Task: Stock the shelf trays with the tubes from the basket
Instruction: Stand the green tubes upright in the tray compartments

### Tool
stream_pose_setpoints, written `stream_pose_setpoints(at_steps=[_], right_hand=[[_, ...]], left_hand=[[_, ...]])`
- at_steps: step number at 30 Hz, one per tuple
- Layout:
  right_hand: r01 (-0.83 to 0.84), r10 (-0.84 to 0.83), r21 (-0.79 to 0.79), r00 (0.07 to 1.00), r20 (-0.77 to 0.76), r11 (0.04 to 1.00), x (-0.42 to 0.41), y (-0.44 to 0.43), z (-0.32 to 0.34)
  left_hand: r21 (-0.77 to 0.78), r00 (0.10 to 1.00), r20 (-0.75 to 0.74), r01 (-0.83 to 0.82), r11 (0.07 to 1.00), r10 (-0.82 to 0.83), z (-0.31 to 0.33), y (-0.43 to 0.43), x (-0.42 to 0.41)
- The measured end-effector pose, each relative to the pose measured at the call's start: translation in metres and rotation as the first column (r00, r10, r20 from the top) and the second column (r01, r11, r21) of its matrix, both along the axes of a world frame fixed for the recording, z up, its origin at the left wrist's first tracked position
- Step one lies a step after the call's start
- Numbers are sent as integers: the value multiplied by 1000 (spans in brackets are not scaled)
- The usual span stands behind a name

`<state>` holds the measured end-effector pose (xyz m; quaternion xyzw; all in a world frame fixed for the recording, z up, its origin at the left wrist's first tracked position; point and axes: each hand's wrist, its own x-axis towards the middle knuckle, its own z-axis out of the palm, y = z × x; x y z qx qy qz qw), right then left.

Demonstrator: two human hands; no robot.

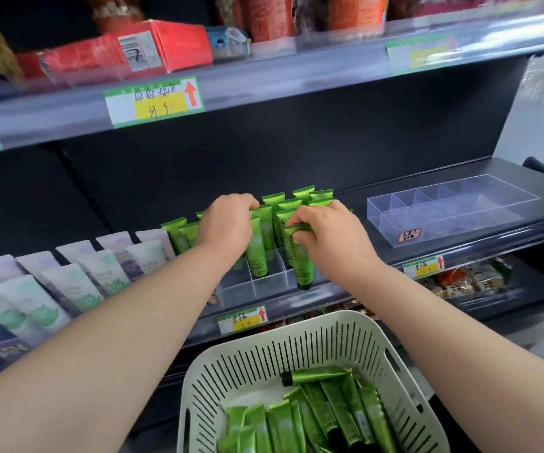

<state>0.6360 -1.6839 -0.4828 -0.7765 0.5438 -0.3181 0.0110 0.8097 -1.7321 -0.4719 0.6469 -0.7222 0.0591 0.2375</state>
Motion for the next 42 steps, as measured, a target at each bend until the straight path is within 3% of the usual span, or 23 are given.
stream_pose_setpoints(at_steps=[12, 23, 35, 42], right_hand=[[20, -22, -64, 999, -38, 998, 46, -28, 11], [69, -48, 93, 976, -212, 993, 58, -47, -15], [36, -64, -209, 989, -131, 977, 36, 0, -48], [4, -40, -175, 978, -207, 985, 19, 20, -69]], left_hand=[[29, 1000, -23, -7, 1000, 8, 1, 36, 31], [22, 998, -60, 26, 999, -25, -12, 31, 48], [77, 994, -68, 94, 993, -89, -33, 60, 42], [174, 990, -26, 141, 975, -138, -67, 77, 20]])
